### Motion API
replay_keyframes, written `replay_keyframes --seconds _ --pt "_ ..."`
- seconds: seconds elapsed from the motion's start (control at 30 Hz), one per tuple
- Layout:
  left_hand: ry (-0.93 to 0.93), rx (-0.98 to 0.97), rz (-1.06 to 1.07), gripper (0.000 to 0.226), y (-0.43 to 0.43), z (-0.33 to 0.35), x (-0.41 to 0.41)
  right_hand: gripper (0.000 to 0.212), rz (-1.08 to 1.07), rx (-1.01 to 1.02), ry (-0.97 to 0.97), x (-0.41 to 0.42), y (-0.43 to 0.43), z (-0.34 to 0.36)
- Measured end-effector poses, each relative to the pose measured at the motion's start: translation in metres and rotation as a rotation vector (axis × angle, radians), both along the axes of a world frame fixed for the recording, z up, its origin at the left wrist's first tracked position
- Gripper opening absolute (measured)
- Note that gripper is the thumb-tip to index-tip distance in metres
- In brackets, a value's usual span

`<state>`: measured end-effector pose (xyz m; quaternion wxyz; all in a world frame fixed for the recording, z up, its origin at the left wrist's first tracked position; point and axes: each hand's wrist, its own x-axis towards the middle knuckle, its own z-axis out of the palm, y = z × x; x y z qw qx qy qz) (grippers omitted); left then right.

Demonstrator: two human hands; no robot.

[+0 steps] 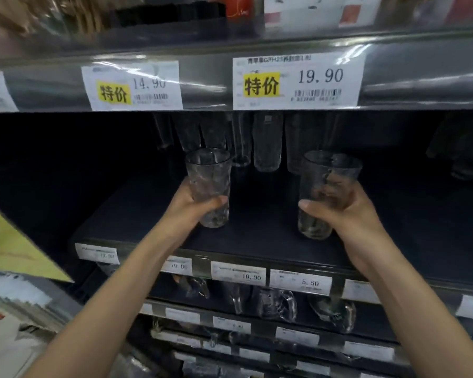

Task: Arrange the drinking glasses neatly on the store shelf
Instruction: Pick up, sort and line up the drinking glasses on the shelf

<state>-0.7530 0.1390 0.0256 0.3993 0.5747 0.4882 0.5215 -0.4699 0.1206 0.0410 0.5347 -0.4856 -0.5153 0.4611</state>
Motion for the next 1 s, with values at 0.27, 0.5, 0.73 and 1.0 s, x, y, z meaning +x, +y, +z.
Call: replay_keyframes --seconds 0.27,0.5,0.73,1.0 --pt "-0.030 0.011 -0.028 0.048 0.040 -0.001 -0.025 0.068 -0.095 0.032 -0.146 0.008 0.032 -0.010" --pt "0.050 0.048 -0.017 0.043 0.052 -0.003 -0.039 0.082 -0.141 0.007 -0.190 0.010 0.046 -0.020" --pt "0.137 0.028 0.038 0.035 0.062 -0.005 -0.049 0.077 -0.247 -0.013 -0.223 0.017 0.055 -0.018" --pt "0.186 0.011 0.187 0.019 0.074 -0.014 -0.045 0.081 -0.356 -0.011 -0.320 0.016 0.066 -0.022"
